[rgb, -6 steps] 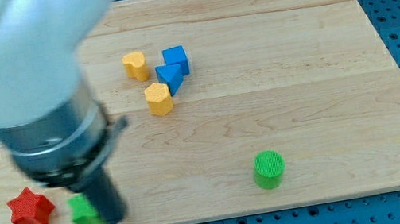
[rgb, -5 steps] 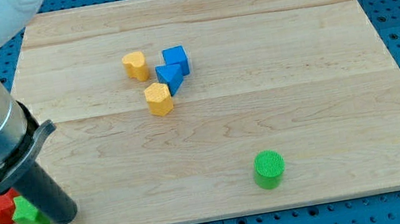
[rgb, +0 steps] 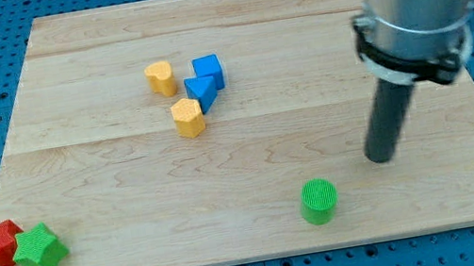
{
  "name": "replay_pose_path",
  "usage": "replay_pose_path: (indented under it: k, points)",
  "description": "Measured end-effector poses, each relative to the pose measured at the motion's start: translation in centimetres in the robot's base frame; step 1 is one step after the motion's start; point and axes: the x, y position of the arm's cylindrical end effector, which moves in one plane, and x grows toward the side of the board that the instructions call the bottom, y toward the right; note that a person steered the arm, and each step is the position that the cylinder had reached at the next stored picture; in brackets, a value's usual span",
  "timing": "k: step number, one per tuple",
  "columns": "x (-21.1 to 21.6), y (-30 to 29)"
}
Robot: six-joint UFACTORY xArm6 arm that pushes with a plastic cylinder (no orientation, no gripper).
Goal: Place green circle to the top of green star
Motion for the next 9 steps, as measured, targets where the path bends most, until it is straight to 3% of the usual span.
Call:
replay_pose_path:
  k: [1,2,3,4,5,7,8,9]
  points:
    - [3.2,-4.8]
    - [4.3,-14.3]
    - [5.1,-15.3]
    - [5.3,-20.0]
    - [2.9,-26.5]
    - [-1.7,-30.7]
    - [-1.7,-35.5]
    - [-1.9,-36.4]
